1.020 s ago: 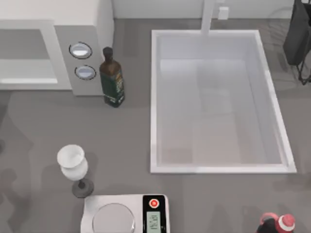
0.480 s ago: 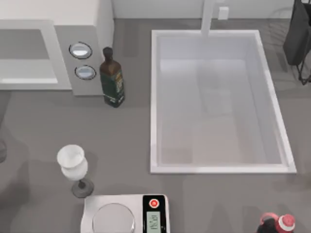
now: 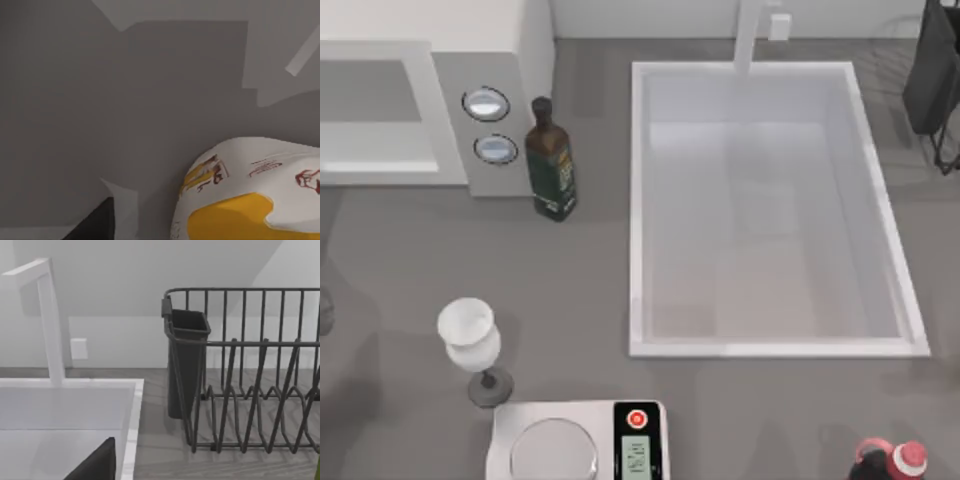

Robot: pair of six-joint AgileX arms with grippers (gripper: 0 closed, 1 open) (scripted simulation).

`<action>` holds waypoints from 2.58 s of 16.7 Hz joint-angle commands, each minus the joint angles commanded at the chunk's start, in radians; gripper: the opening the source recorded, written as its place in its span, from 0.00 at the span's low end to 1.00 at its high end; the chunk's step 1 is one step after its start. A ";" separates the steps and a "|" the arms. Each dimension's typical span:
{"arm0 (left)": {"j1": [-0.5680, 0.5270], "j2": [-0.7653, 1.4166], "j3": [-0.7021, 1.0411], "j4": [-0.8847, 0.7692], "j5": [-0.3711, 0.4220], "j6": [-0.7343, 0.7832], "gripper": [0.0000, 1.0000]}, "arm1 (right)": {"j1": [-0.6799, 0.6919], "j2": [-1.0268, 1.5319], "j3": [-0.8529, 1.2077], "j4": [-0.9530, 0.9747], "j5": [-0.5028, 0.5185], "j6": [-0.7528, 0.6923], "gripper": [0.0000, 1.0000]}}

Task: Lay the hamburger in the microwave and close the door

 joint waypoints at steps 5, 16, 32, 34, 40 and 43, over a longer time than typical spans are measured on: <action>0.000 0.000 0.000 0.000 0.000 0.000 0.40 | 0.000 0.000 0.000 0.000 0.000 0.000 1.00; 0.000 0.000 0.000 0.000 0.000 0.000 0.00 | 0.000 0.000 0.000 0.000 0.000 0.000 1.00; -0.004 -0.239 0.303 -0.532 0.021 -0.022 0.00 | 0.000 0.000 0.000 0.000 0.000 0.000 1.00; -0.004 -0.239 0.303 -0.532 0.021 -0.022 0.00 | 0.000 0.000 0.000 0.000 0.000 0.000 1.00; -0.021 -0.182 0.295 -0.436 0.015 -0.085 0.00 | 0.000 0.000 0.000 0.000 0.000 0.000 1.00; -0.052 -0.130 0.283 -0.270 0.013 -0.176 0.00 | 0.000 0.000 0.000 0.000 0.000 0.000 1.00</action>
